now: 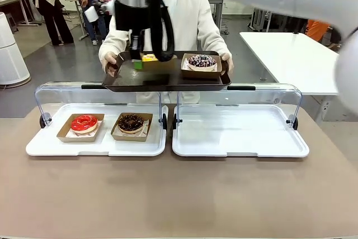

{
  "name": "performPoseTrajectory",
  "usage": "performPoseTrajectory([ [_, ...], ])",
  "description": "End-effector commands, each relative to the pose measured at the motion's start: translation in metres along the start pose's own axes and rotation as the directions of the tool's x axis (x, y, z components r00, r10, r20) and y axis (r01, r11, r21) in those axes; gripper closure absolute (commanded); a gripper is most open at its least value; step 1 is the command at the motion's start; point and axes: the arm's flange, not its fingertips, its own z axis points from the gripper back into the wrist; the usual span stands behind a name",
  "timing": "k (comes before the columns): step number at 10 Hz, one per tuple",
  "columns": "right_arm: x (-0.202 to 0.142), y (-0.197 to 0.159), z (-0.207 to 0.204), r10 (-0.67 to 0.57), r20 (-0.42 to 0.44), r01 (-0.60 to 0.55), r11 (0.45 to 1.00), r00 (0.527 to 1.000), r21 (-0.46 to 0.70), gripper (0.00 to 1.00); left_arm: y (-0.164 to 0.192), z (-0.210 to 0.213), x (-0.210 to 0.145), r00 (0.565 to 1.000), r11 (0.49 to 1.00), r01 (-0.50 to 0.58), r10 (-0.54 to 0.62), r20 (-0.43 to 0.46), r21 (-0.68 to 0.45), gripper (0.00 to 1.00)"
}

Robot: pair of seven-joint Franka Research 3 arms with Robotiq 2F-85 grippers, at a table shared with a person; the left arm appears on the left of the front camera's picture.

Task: Provide the desired donut to the person.
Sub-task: Place the picked Paper togo box onto the Handle tray extended by the person.

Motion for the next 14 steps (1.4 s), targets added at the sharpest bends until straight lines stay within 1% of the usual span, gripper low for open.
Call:
performPoseTrajectory([
  [1, 0.045, -0.019, 0.015, 0.017, -0.027, -0.018, 0.999, 1.000, -0.034, 0.98, -0.001, 0.001, 0.000, 1.000, 1.000, 0.011, -0.011, 0.006, -0.001, 0.00],
  [2, 0.053, -0.024, 0.010, 0.014, -0.023, -0.015, 0.999, 1.000, -0.043, 0.98, -0.001, 0.001, 0.000, 1.000, 1.000, 0.011, -0.011, 0.006, -0.001, 0.00],
  [4, 0.055, -0.031, 0.001, -0.002, -0.020, 0.001, 0.999, 1.000, -0.053, 0.98, -0.001, 0.001, 0.000, 1.000, 1.000, 0.011, -0.011, 0.006, -0.001, 0.00],
  [8, 0.048, -0.039, -0.023, 0.020, 0.003, -0.020, 0.997, 1.000, -0.072, 0.98, -0.001, 0.001, 0.000, 1.000, 1.000, 0.011, -0.011, 0.006, -0.001, 0.00],
  [11, 0.045, -0.042, -0.039, 0.019, -0.007, -0.019, 0.998, 1.000, -0.060, 0.98, -0.001, 0.001, 0.000, 1.000, 1.000, 0.011, -0.011, 0.006, -0.001, 0.00],
  [12, 0.041, -0.041, -0.043, 0.035, -0.008, -0.035, 0.998, 0.999, -0.053, 0.98, -0.001, 0.001, 0.000, 1.000, 1.000, 0.011, -0.011, 0.006, -0.001, 0.00],
  [13, 0.039, -0.042, -0.042, 0.035, 0.003, -0.035, 0.998, 0.999, -0.057, 0.62, -0.001, 0.001, 0.000, 1.000, 1.000, 0.011, -0.011, 0.006, -0.001, 0.00],
  [14, 0.038, -0.043, -0.040, 0.037, 0.008, -0.036, 0.997, 0.999, -0.064, 0.39, -0.001, 0.001, 0.000, 1.000, 1.000, 0.011, -0.011, 0.006, -0.001, 0.00],
])
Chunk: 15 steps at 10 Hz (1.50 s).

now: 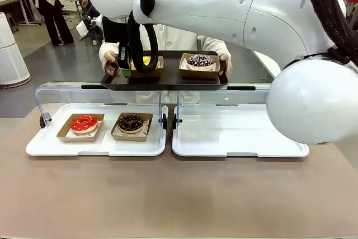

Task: Provide the desired donut to the person.
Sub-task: Place the picked Paper togo box onto the Handle tray extended by the person.

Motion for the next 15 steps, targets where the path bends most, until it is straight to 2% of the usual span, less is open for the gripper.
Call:
performPoseTrajectory([
  [1, 0.006, -0.014, 0.010, 0.021, 0.010, -0.020, 0.999, 1.000, -0.039, 0.02, -0.001, 0.001, 0.000, 1.000, 1.000, 0.011, -0.011, 0.006, -0.001, 0.00],
  [4, 0.005, -0.013, 0.014, 0.027, 0.015, -0.026, 0.999, 1.000, -0.038, 0.00, -0.001, 0.001, 0.000, 1.000, 1.000, 0.011, -0.011, 0.006, -0.001, 0.00],
  [5, 0.003, -0.014, 0.017, 0.028, 0.019, -0.027, 0.999, 0.999, -0.038, 0.05, -0.001, 0.001, 0.000, 1.000, 1.000, 0.011, -0.011, 0.006, -0.001, 0.00],
  [6, 0.002, -0.012, 0.020, 0.034, 0.020, -0.033, 0.999, 0.999, -0.034, 0.00, -0.001, 0.001, 0.000, 1.000, 1.000, 0.011, -0.011, 0.006, -0.001, 0.00],
  [12, -0.001, -0.014, 0.029, 0.050, 0.022, -0.050, 0.999, 0.998, -0.005, 0.00, -0.001, 0.001, 0.000, 1.000, 1.000, 0.011, -0.011, 0.006, -0.001, 0.00],
  [13, -0.006, -0.008, 0.041, 0.084, 0.026, -0.086, 0.993, 0.996, 0.083, 0.00, -0.001, 0.001, 0.000, 1.000, 1.000, 0.011, -0.011, 0.006, -0.001, 0.00],
  [14, -0.021, 0.002, 0.061, 0.131, 0.003, -0.131, 0.988, 0.991, 0.086, 0.00, -0.001, 0.001, 0.000, 1.000, 1.000, 0.011, -0.011, 0.006, -0.001, 0.00],
  [15, -0.052, 0.014, 0.092, 0.138, -0.010, -0.137, 0.986, 0.990, 0.092, 0.00, -0.001, 0.001, 0.000, 1.000, 1.000, 0.011, -0.011, 0.006, -0.001, 0.00],
])
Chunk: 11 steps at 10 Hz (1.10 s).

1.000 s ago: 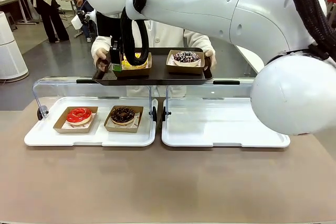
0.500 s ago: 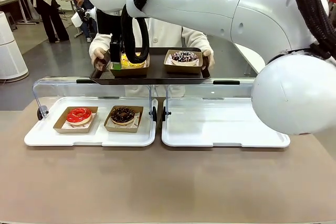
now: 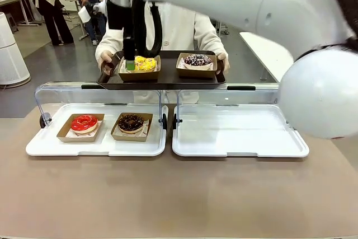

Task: Provide the desired donut to the person.
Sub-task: Place the picked Paper togo box onto the Handle tray extended by the person.

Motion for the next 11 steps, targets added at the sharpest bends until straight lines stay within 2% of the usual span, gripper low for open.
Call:
performPoseTrajectory([
  [1, -0.070, 0.038, 0.065, 0.027, -0.054, -0.024, 0.999, 0.998, 0.044, 0.00, -0.001, 0.001, 0.000, 1.000, 1.000, 0.011, -0.011, 0.006, -0.001, 0.00],
  [3, -0.155, 0.090, 0.096, 0.035, -0.153, -0.027, 0.998, 0.988, 0.053, 0.00, -0.001, 0.001, 0.000, 1.000, 1.000, 0.011, -0.011, 0.006, -0.001, 0.00],
  [4, -0.194, 0.114, 0.099, 0.049, -0.161, -0.039, 0.997, 0.986, 0.063, 0.00, -0.001, 0.001, 0.000, 1.000, 1.000, 0.011, -0.011, 0.006, -0.001, 0.00],
  [5, -0.231, 0.137, 0.094, 0.055, -0.143, -0.045, 0.996, 0.988, 0.071, 0.00, -0.001, 0.001, 0.000, 1.000, 1.000, 0.011, -0.011, 0.006, -0.001, 0.00],
  [7, -0.278, 0.175, 0.071, 0.059, -0.087, -0.051, 0.995, 0.995, 0.083, 0.00, -0.001, 0.001, 0.000, 1.000, 1.000, 0.011, -0.011, 0.006, -0.001, 0.00],
  [9, -0.322, 0.205, 0.044, 0.059, -0.038, -0.057, 0.997, 0.998, 0.043, 0.00, -0.001, 0.001, 0.000, 1.000, 1.000, 0.011, -0.011, 0.006, -0.001, 0.00],
  [11, -0.363, 0.217, 0.042, -0.034, -0.003, 0.034, 0.999, 0.999, -0.009, 0.00, -0.001, 0.001, 0.000, 1.000, 1.000, 0.011, -0.011, 0.006, -0.001, 0.00],
])
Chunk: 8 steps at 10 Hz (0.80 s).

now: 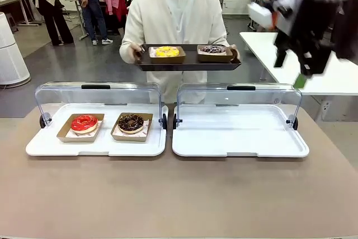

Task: Provide the desired donut to the person.
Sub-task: Place the picked Paper togo box onto the Handle tray extended by the person.

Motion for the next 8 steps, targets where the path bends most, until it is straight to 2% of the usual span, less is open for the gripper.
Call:
performPoseTrajectory([
  [1, -0.027, 0.025, -0.015, -0.060, 0.054, 0.064, 0.996, 0.997, -0.064, 0.00, -0.002, 0.001, 0.000, 1.000, 1.000, 0.012, -0.012, 0.006, -0.001, 0.00],
  [4, -0.026, 0.020, -0.007, -0.083, 0.045, 0.087, 0.992, 0.996, -0.093, 0.00, -0.002, 0.001, 0.000, 1.000, 1.000, 0.012, -0.012, 0.006, -0.001, 0.00],
  [5, -0.012, 0.010, -0.011, -0.083, -0.002, 0.083, 0.992, 0.997, -0.091, 0.00, -0.002, 0.001, 0.000, 1.000, 1.000, 0.012, -0.012, 0.006, -0.001, 0.00],
  [6, -0.040, 0.028, -0.006, -0.076, 0.055, 0.080, 0.994, 0.996, -0.076, 0.00, -0.002, 0.001, 0.000, 1.000, 1.000, 0.012, -0.012, 0.006, -0.001, 0.00],
  [8, -0.040, 0.028, -0.006, -0.076, 0.055, 0.080, 0.994, 0.996, -0.076, 0.00, -0.002, 0.001, 0.000, 1.000, 1.000, 0.012, -0.012, 0.006, -0.001, 0.00],
])
